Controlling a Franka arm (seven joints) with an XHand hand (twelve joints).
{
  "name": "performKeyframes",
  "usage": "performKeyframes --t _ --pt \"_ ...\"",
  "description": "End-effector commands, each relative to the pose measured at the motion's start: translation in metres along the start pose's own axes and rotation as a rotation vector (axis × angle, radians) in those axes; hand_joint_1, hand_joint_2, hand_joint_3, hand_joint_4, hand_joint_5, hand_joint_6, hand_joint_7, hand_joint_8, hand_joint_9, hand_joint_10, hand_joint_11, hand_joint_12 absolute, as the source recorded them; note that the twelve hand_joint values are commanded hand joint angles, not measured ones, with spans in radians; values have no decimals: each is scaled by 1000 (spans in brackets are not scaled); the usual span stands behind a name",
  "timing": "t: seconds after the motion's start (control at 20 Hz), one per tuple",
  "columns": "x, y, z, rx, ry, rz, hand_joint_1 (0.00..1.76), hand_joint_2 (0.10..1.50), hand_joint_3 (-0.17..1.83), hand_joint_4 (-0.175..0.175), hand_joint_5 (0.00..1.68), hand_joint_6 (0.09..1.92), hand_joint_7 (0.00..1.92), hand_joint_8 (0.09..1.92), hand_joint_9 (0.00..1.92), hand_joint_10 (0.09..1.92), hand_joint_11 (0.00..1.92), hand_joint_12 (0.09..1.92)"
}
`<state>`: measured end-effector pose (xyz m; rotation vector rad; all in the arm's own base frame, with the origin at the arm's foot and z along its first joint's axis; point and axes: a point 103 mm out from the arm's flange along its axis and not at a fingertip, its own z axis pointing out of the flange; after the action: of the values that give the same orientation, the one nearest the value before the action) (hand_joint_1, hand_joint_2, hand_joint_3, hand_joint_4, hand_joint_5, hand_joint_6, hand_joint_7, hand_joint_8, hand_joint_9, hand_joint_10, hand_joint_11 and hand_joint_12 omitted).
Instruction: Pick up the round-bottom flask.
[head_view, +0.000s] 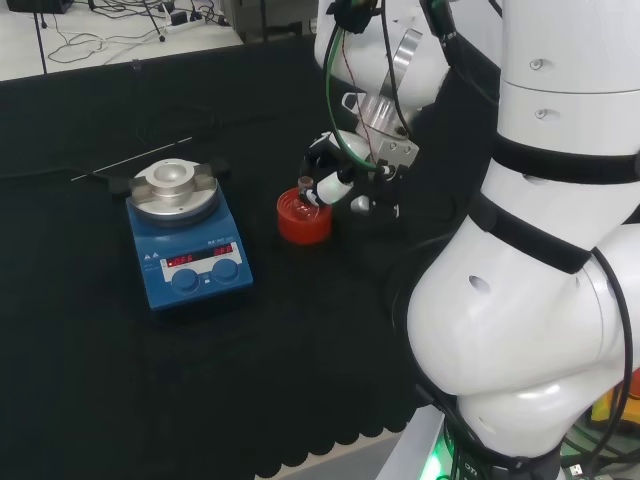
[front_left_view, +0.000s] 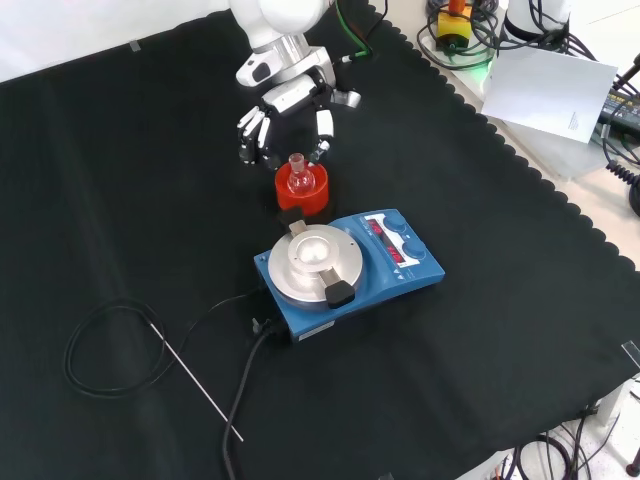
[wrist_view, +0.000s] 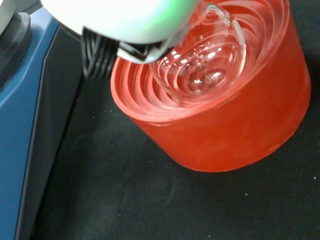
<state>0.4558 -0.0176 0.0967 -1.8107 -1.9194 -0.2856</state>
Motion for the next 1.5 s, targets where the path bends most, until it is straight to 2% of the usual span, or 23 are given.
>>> performKeyframes --t 0.05,0.4,0.45,0.55,1.1,1.25,1.5 --pt "10 4 6 5 -11 1 1016 529 726 -58 795 803 284 703 481 692 155 1412" --pt "9 4 6 1 -17 1 1015 535 722 -66 848 808 289 703 489 685 158 1408" --pt "2 2 2 -2 -1 0 1015 538 722 -68 870 806 290 703 492 683 158 1407" --pt "-1 2 0 -1 -12 3 1015 543 721 -71 895 805 292 703 496 681 158 1407" --pt "10 6 5 6 -23 -4 1014 553 720 -80 936 809 307 707 513 679 160 1407" --pt "3 5 0 7 -12 -7 1015 552 719 -80 925 806 308 707 515 678 161 1407" --pt "9 4 5 3 -37 -3 1024 561 719 -89 974 799 321 709 529 673 163 1407"
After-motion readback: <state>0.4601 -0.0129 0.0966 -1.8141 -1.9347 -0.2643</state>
